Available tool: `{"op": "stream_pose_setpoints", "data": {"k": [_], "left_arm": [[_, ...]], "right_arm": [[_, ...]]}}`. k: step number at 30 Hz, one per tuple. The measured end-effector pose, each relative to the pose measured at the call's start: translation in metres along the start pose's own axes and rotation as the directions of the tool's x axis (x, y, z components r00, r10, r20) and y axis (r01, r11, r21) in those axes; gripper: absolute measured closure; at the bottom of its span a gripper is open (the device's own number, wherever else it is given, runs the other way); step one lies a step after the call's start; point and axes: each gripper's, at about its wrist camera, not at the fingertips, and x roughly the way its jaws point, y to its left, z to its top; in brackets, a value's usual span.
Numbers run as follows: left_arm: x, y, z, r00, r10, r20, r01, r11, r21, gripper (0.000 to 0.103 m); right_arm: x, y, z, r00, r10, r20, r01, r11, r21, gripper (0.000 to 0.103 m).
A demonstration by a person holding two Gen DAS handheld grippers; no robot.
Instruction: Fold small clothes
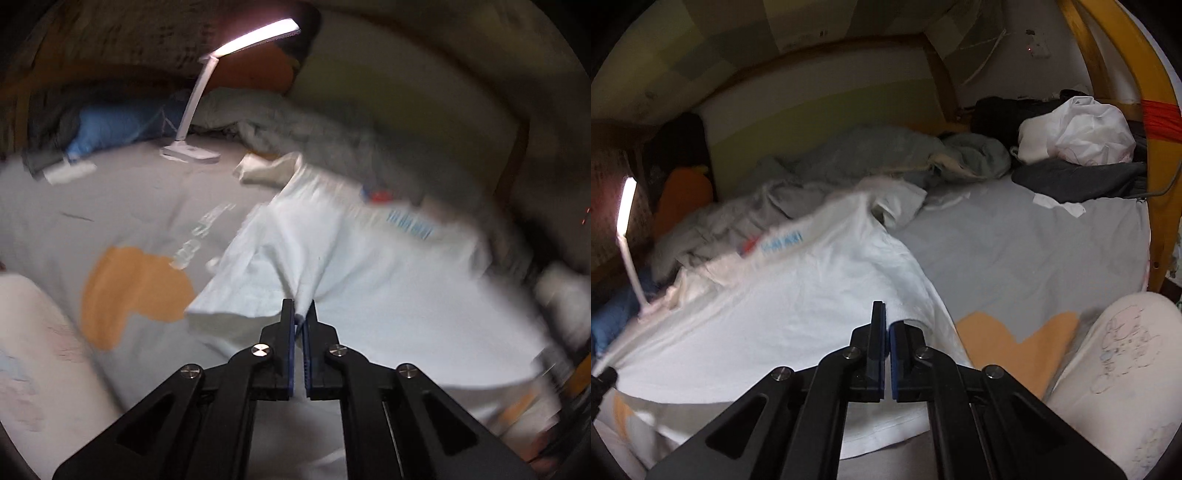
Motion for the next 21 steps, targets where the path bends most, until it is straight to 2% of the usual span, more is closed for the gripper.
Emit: {"op": "stream_pose_setpoints", "data": {"k": [4,7,8,10,11,12,13,14,15,16,17,19,21], "left_arm": [[0.009,0.013,-0.016,0.998,0.027,-0.061,-0.028,0.999,-0.027,0.1],[0.024,0.015,-0.026,0.992,0.049,-0.12,-0.056,0.997,-0.056,0.1],[0.025,0.011,-0.032,0.99,0.052,-0.129,-0.058,0.997,-0.046,0.1],[0.029,0.005,-0.034,0.99,0.048,-0.133,-0.048,0.999,-0.002,0.1],[0.028,0.002,-0.034,0.991,0.034,-0.133,-0.032,0.999,0.016,0.096],[0.028,-0.001,-0.033,0.99,0.01,-0.139,-0.006,1.0,0.029,0.092],[0.027,-0.002,-0.031,0.99,-0.02,-0.142,0.025,0.999,0.038,0.081],[0.022,-0.004,-0.029,0.992,-0.038,-0.122,0.043,0.998,0.042,0.073],[0.016,-0.006,-0.028,0.994,-0.047,-0.097,0.053,0.997,0.056,0.07],[0.009,-0.009,-0.027,0.996,-0.053,-0.071,0.059,0.995,0.084,0.068],[0.002,-0.011,-0.025,0.998,-0.049,-0.04,0.053,0.992,0.118,0.068],[-0.011,-0.011,-0.013,0.999,-0.022,0.028,0.017,0.985,0.171,0.062],[-0.024,0.004,0.008,0.991,0.032,0.128,-0.049,0.989,0.137,0.052]], "right_arm": [[0.001,0.004,-0.021,0.997,-0.046,-0.062,0.042,0.997,-0.064,0.102],[0.017,0.003,-0.031,0.981,-0.102,-0.164,0.091,0.993,-0.073,0.102],[0.023,0.002,-0.033,0.971,-0.128,-0.201,0.116,0.991,-0.071,0.102],[0.03,0.0,-0.036,0.963,-0.13,-0.236,0.115,0.99,-0.076,0.102],[0.03,-0.002,-0.037,0.963,-0.118,-0.241,0.106,0.992,-0.063,0.102],[0.03,-0.004,-0.039,0.964,-0.098,-0.248,0.09,0.995,-0.044,0.097],[0.029,-0.006,-0.038,0.962,-0.064,-0.266,0.063,0.998,-0.013,0.092],[0.029,-0.007,-0.04,0.959,-0.044,-0.28,0.047,0.999,0.005,0.079],[0.028,-0.008,-0.043,0.956,-0.028,-0.294,0.036,0.999,0.025,0.063],[0.027,-0.007,-0.046,0.951,-0.011,-0.307,0.023,0.999,0.036,0.056],[0.026,-0.004,-0.052,0.942,0.03,-0.335,-0.019,0.999,0.035,0.054],[0.023,0.003,-0.059,0.929,0.055,-0.366,-0.056,0.998,0.008,0.054],[0.012,0.002,-0.055,0.939,0.09,-0.333,-0.087,0.996,0.023,0.054]]}}
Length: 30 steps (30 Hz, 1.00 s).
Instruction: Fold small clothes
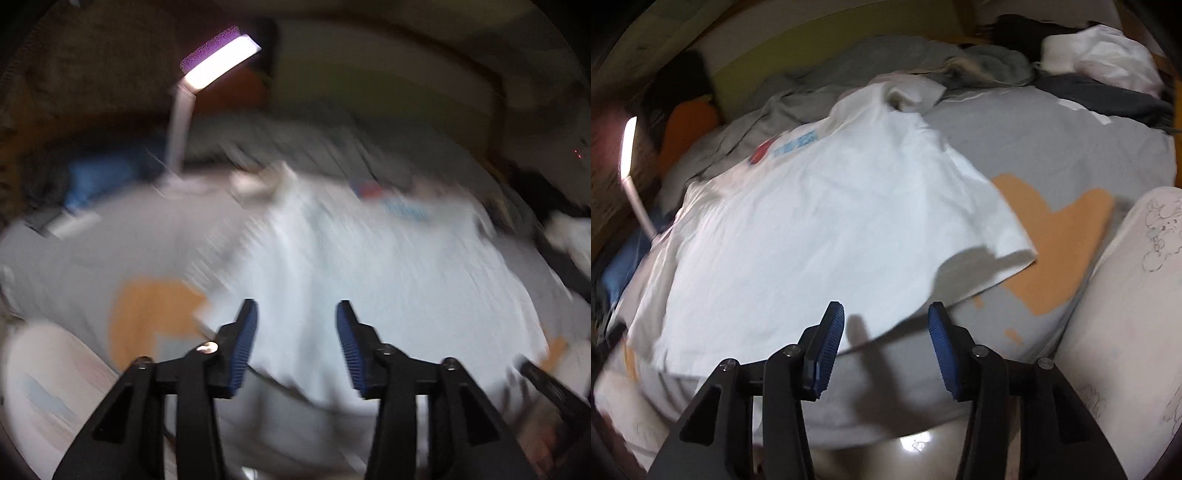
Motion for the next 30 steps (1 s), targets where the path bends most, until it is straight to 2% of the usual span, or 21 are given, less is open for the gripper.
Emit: {"op": "stream_pose_setpoints", "data": {"k": [1,2,3,4,5,6,8,10,11,12,14,16,19,21,22,24,26,28,30], "left_arm": [[-0.001,0.014,0.011,0.999,0.012,0.032,-0.011,0.999,-0.037,0.046],[0.003,0.025,0.02,0.999,0.02,0.034,-0.017,0.998,-0.063,0.046],[0.012,0.034,0.026,0.999,0.046,0.01,-0.045,0.997,-0.068,0.046],[0.022,0.04,0.029,0.997,0.075,-0.019,-0.076,0.995,-0.061,0.047],[0.033,0.046,0.028,0.996,0.082,-0.046,-0.084,0.995,-0.053,0.048],[0.043,0.05,0.025,0.995,0.079,-0.067,-0.083,0.995,-0.057,0.051],[0.055,0.056,0.019,0.994,0.082,-0.071,-0.087,0.993,-0.075,0.065],[0.061,0.058,0.014,0.996,0.078,-0.046,-0.082,0.992,-0.094,0.067],[0.066,0.057,0.012,0.996,0.068,-0.057,-0.073,0.993,-0.093,0.067],[0.073,0.055,0.009,0.994,0.061,-0.088,-0.069,0.994,-0.09,0.066],[0.085,0.053,-0.002,0.988,0.034,-0.148,-0.048,0.994,-0.094,0.066],[0.093,0.055,-0.013,0.979,0.019,-0.202,-0.043,0.992,-0.118,0.066],[0.094,0.058,-0.022,0.976,-0.024,-0.217,-0.013,0.986,-0.167,0.067],[0.091,0.056,-0.023,0.979,-0.044,-0.2,0.011,0.987,-0.161,0.075],[0.089,0.054,-0.023,0.979,-0.063,-0.195,0.031,0.987,-0.159,0.085],[0.091,0.05,-0.024,0.971,-0.101,-0.217,0.068,0.985,-0.157,0.087],[0.091,0.045,-0.026,0.975,-0.06,-0.212,0.032,0.99,-0.135,0.101],[0.08,0.047,-0.023,0.986,0.014,-0.164,-0.036,0.99,-0.135,0.101],[0.057,0.057,-0.015,0.988,0.148,-0.052,-0.155,0.974,-0.164,0.101]], "right_arm": [[-0.008,-0.002,0.002,0.999,0.029,0.027,-0.029,1.0,0.008,0.054],[-0.017,-0.004,0.006,0.996,0.067,0.055,-0.068,0.998,0.017,0.054],[-0.028,-0.006,0.012,0.99,0.095,0.102,-0.097,0.995,0.02,0.054],[-0.035,-0.008,0.017,0.986,0.087,0.141,-0.09,0.996,0.015,0.054],[-0.041,-0.01,0.024,0.981,0.036,0.19,-0.038,0.999,0.008,0.054],[-0.042,-0.013,0.033,0.971,-0.047,0.235,0.047,0.999,0.005,0.054],[-0.036,-0.028,0.046,0.944,-0.171,0.281,0.163,0.985,0.052,0.054],[-0.025,-0.041,0.053,0.94,-0.232,0.249,0.214,0.972,0.098,0.054],[-0.016,-0.048,0.054,0.951,-0.232,0.205,0.211,0.971,0.116,0.059],[-0.007,-0.054,0.052,0.963,-0.219,0.159,0.199,0.971,0.133,0.066],[0.009,-0.058,0.045,0.978,-0.191,0.079,0.178,0.974,0.142,0.072],[0.015,-0.055,0.039,0.983,-0.179,0.044,0.172,0.977,0.129,0.075],[0.012,-0.047,0.034,0.987,-0.15,0.061,0.145,0.987,0.07,0.075],[0.008,-0.036,0.032,0.987,-0.132,0.087,0.132,0.991,0.015,0.075],[0.009,-0.032,0.03,0.985,-0.151,0.088,0.153,0.988,-0.02,0.075],[0.017,-0.027,0.032,0.971,-0.227,0.08,0.231,0.972,-0.048,0.075],[0.016,-0.038,0.033,0.97,-0.229,0.08,0.229,0.973,0.014,0.075],[0.009,-0.05,0.035,0.973,-0.21,0.096,0.204,0.976,0.073,0.075],[0.003,-0.057,0.037,0.971,-0.215,0.108,0.204,0.974,0.099,0.075]]}}
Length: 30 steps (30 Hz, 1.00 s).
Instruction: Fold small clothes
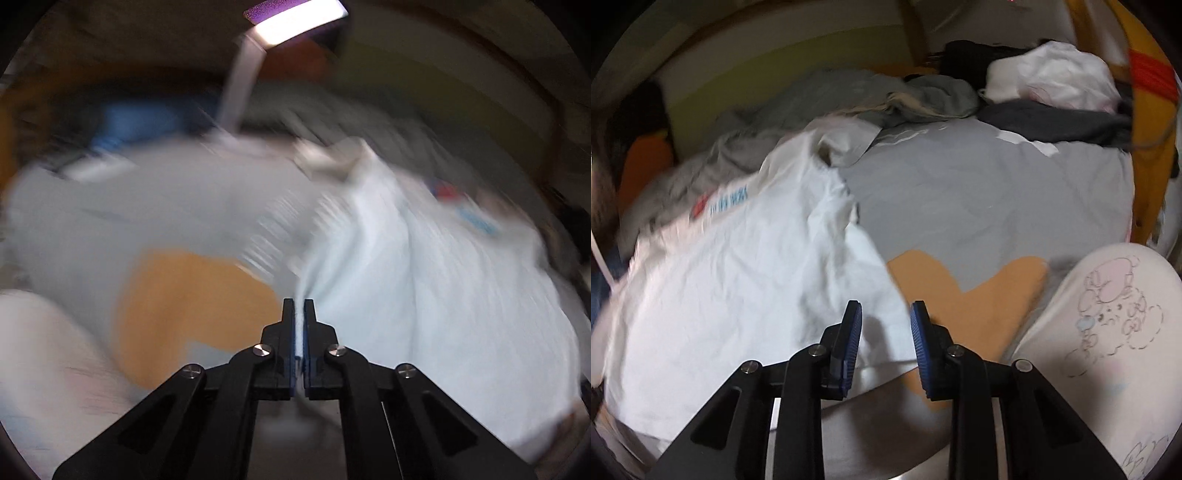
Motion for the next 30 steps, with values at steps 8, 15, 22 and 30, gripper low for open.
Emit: {"op": "stream_pose_setpoints", "data": {"k": [8,15,22,30], "left_arm": [[0.002,-0.001,-0.003,0.997,0.072,-0.015,-0.071,0.996,0.055,0.1],[0.022,0.003,-0.015,0.984,0.149,-0.093,-0.146,0.989,0.038,0.1],[0.026,0.005,-0.016,0.984,0.144,-0.107,-0.142,0.99,0.024,0.1],[0.026,-0.005,-0.019,0.979,0.175,-0.102,-0.168,0.983,0.073,0.1]], "right_arm": [[-0.004,0.021,-0.003,0.992,0.126,-0.017,-0.127,0.985,-0.116,0.075],[0.019,0.01,-0.005,0.996,-0.011,-0.086,0.005,0.998,-0.068,0.075],[0.032,-0.005,-0.001,0.99,0.031,-0.136,-0.029,0.999,0.018,0.053],[-0.034,0.015,0.002,0.953,-0.126,0.276,0.155,0.984,-0.084,0.101]]}}
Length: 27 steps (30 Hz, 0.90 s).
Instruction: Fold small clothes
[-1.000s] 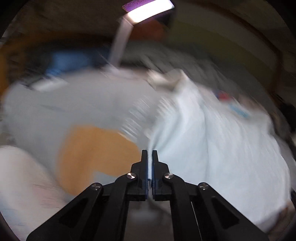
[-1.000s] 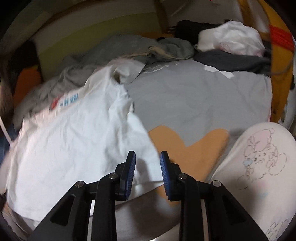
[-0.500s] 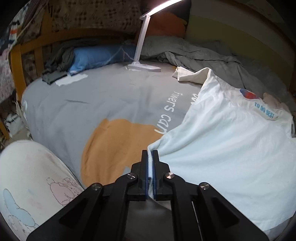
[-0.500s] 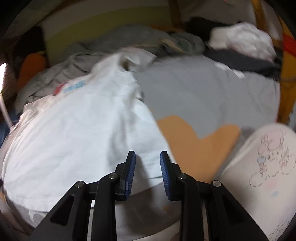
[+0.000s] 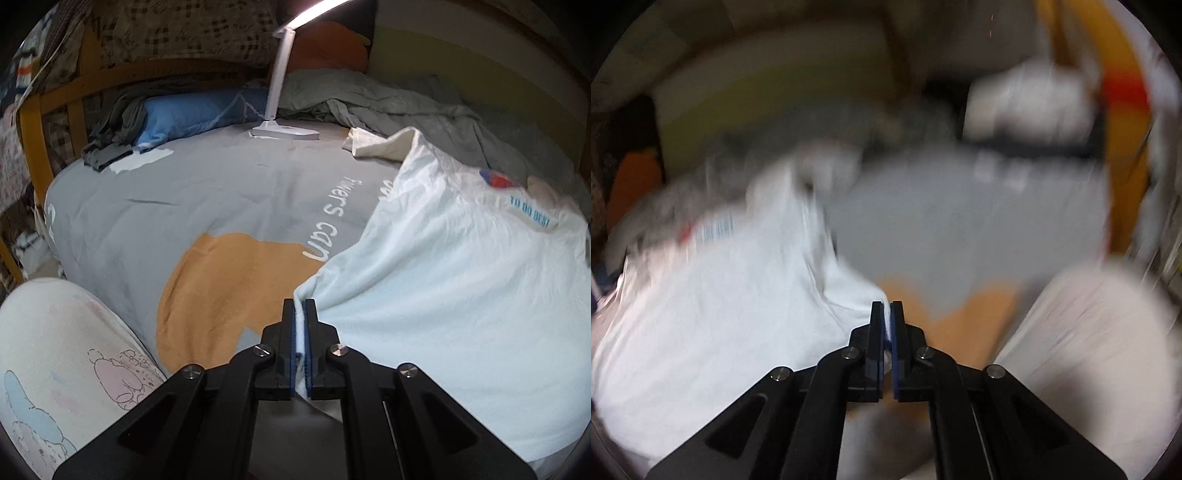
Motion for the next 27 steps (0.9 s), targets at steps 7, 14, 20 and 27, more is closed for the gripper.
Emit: {"op": "stream_pose_setpoints", "data": {"k": [7,14,20,27], "left_arm": [[0.004,-0.008,-0.003,0.999,0.041,-0.004,-0.041,0.997,0.068,0.1],[0.0,0.015,0.0,0.995,-0.097,-0.012,0.096,0.993,-0.065,0.097],[-0.008,0.016,0.002,0.993,-0.12,0.014,0.121,0.99,-0.076,0.082],[-0.001,0.018,0.0,0.992,-0.121,-0.02,0.119,0.988,-0.096,0.082]], "right_arm": [[0.066,0.007,-0.031,0.926,-0.1,-0.365,0.081,0.995,-0.066,0.101],[0.056,-0.005,-0.019,0.945,-0.133,-0.299,0.137,0.99,-0.007,0.083],[0.022,-0.018,0.002,0.978,0.102,-0.18,-0.085,0.991,0.1,0.051],[0.052,0.011,-0.023,0.914,0.106,-0.391,-0.129,0.991,-0.033,0.073]]}}
